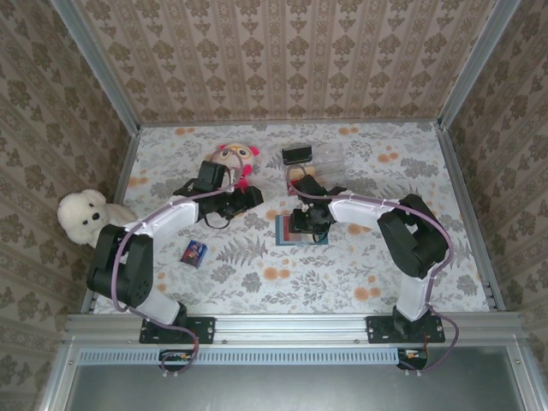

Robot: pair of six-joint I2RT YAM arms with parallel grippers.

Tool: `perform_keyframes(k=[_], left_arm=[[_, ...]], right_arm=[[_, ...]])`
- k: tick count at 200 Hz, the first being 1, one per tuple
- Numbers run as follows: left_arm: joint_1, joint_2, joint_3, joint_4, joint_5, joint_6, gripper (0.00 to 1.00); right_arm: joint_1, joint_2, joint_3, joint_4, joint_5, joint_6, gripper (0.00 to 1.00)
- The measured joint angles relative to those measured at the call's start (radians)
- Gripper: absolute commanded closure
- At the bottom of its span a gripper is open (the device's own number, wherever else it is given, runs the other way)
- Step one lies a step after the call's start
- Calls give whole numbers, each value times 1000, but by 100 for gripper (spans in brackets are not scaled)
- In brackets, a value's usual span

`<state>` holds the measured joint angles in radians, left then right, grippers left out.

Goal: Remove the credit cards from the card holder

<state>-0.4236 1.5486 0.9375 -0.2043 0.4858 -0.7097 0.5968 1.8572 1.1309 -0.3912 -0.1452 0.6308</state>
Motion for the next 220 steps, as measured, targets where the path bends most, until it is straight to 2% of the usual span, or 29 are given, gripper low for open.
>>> perform_keyframes(k=[9, 17, 51, 82, 133, 187, 220], left_arm=[[-13, 15, 3, 14, 13, -6, 51], [-28, 28, 5, 28, 21, -13, 56], [-114, 77, 5, 91, 24, -59, 61], [-181, 130, 6, 137, 23, -103, 70], [-209, 232, 7, 206, 42, -138, 80], [-209, 291, 11, 250, 79, -155, 83], [-209, 299, 13, 249, 76, -163, 84]], right_arm=[[-8, -3, -11, 13, -18, -1, 62], [-15, -6, -17, 21, -29, -3, 62], [-36, -6, -26, 30, -71, -8, 63], [-40, -6, -26, 30, -77, -15, 62], [-40, -6, -26, 30, -77, -19, 61], [-35, -6, -24, 27, -69, -18, 59], [-17, -16, -20, 18, -5, 5, 55]])
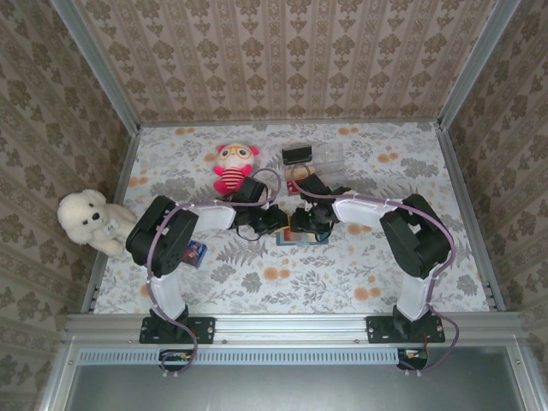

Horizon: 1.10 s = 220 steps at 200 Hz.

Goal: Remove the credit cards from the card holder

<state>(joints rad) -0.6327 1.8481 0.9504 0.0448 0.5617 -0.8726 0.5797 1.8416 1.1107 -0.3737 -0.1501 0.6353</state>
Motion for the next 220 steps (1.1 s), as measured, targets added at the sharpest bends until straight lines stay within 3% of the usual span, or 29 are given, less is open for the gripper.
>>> perform_keyframes(k=[75, 148, 220], left_arm=[[19, 3, -3, 0, 4, 12, 85], [-17, 18, 92, -117, 14, 95, 85], [-72, 97, 240, -156, 27, 134, 82]], right_arm=[[1, -67, -2, -130, 271, 69, 55], [-1, -81, -3, -151, 281, 76, 55], [-14, -298, -88, -134, 285, 101, 53]])
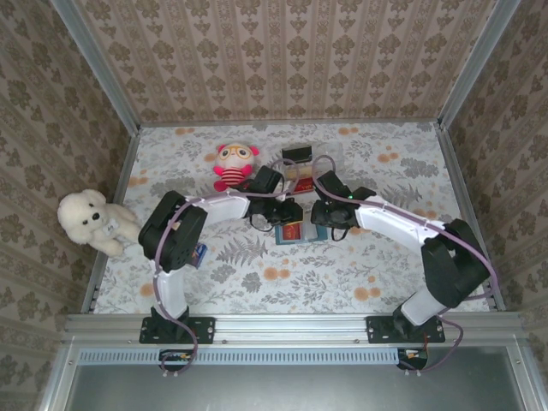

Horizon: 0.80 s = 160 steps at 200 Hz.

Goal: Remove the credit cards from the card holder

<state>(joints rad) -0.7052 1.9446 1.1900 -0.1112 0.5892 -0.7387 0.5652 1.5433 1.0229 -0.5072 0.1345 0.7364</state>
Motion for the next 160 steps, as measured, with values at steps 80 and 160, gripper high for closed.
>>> perform_keyframes(k=[80, 160], left_arm=[[-45, 99, 85, -59, -29, 5, 100], [-47, 98, 89, -74, -39, 2, 100]], right_arm=[[-22, -119, -148, 148, -114, 44, 81], [-22, 53, -116, 220, -195, 106, 96]])
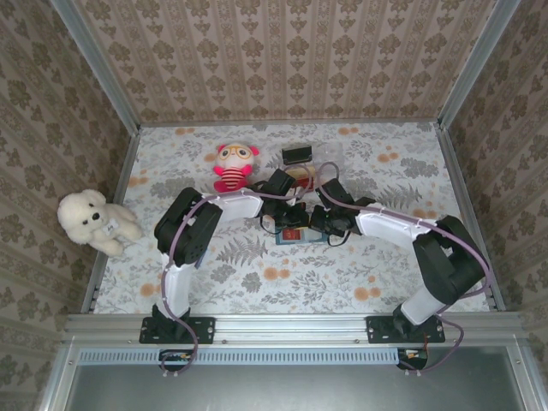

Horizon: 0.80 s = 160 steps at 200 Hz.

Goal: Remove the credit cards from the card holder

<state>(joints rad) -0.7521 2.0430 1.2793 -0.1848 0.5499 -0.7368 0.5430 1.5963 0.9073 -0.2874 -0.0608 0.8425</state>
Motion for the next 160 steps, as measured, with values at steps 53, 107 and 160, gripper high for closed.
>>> perform_keyframes(k=[53, 107, 160], left_arm=[[47, -96, -2, -60, 19, 1, 92], [146, -242, -122, -66, -15, -4, 81], [150, -241, -206, -78, -38, -8, 78]], right_arm=[[0, 50, 8, 3, -5, 3, 93], [0, 67, 24, 58, -89, -32, 82], [0, 130, 69, 106, -189, -71, 77]])
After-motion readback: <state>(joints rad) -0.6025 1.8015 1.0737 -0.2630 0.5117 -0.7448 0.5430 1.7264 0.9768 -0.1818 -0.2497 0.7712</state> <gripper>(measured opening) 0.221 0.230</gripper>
